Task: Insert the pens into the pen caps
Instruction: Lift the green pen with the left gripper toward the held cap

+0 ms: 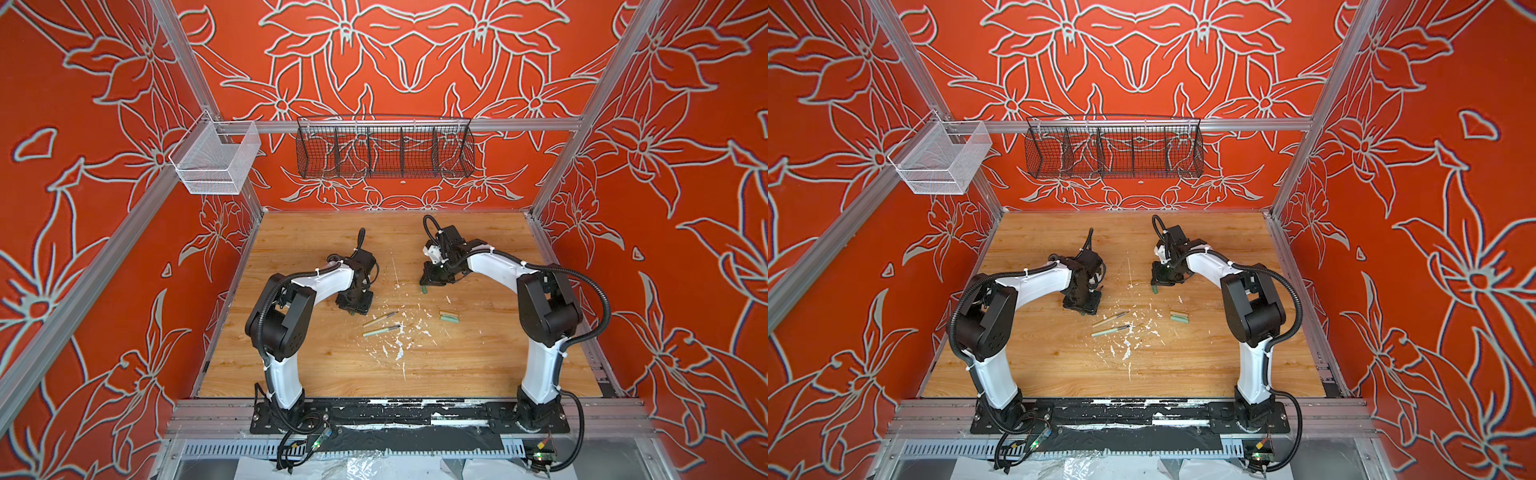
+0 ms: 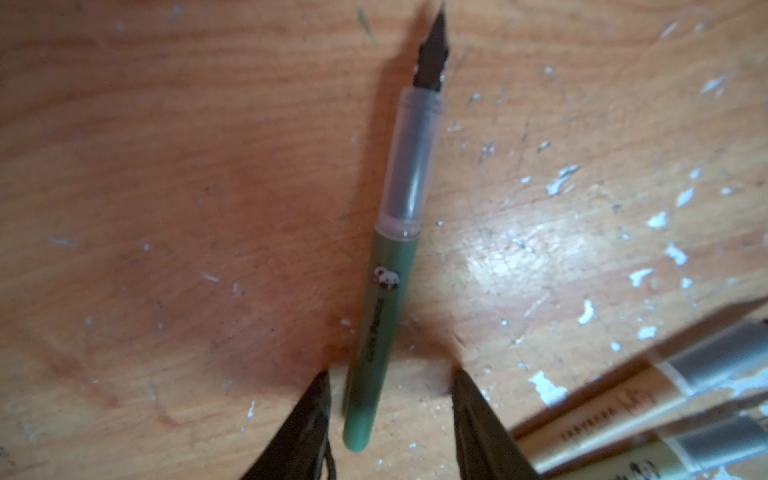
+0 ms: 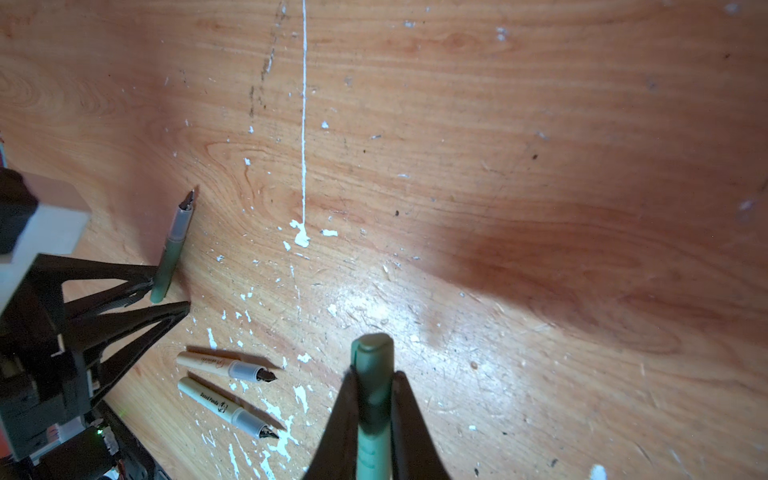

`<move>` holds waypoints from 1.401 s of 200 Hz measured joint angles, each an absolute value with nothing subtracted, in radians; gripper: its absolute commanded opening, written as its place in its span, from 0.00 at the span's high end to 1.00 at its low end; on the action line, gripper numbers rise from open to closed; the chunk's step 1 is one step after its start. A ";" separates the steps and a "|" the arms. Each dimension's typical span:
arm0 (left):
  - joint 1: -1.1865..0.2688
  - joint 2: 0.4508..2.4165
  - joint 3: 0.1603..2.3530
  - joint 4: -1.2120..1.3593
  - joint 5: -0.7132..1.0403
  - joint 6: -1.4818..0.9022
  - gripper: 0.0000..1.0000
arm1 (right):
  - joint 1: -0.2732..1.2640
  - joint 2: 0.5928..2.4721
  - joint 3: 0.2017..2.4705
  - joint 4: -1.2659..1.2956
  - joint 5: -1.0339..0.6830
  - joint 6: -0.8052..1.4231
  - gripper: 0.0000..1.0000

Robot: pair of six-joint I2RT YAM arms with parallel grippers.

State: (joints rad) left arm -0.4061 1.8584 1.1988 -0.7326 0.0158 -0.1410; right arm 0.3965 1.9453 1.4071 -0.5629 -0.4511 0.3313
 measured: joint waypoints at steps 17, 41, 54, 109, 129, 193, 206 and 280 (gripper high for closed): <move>-0.406 1.862 1.204 -0.740 0.001 -0.151 0.62 | 0.397 1.940 1.407 -0.563 -0.452 0.333 0.89; -0.407 1.862 1.204 -0.741 -0.002 -0.161 0.65 | 0.397 1.929 1.407 -0.561 -0.453 0.338 0.89; -0.407 1.862 1.204 -0.741 -0.002 -0.162 0.66 | 0.397 1.921 1.407 -0.556 -0.453 0.342 0.89; -0.407 1.861 1.202 -0.730 0.000 -0.156 0.75 | 0.397 1.902 1.385 -0.524 -0.453 0.349 0.89; -0.407 1.865 1.206 -0.730 -0.005 -0.154 0.82 | 0.397 1.894 1.365 -0.517 -0.453 0.353 0.89; -0.408 1.873 1.221 -0.725 -0.025 -0.145 1.00 | 0.397 1.864 1.332 -0.487 -0.453 0.368 0.89; -0.408 1.873 1.221 -0.725 -0.026 -0.146 1.00 | 0.397 1.857 1.328 -0.479 -0.453 0.373 0.89; -0.468 1.826 1.222 -0.724 0.009 -0.126 1.00 | 0.397 1.796 1.296 -0.419 -0.455 0.406 0.91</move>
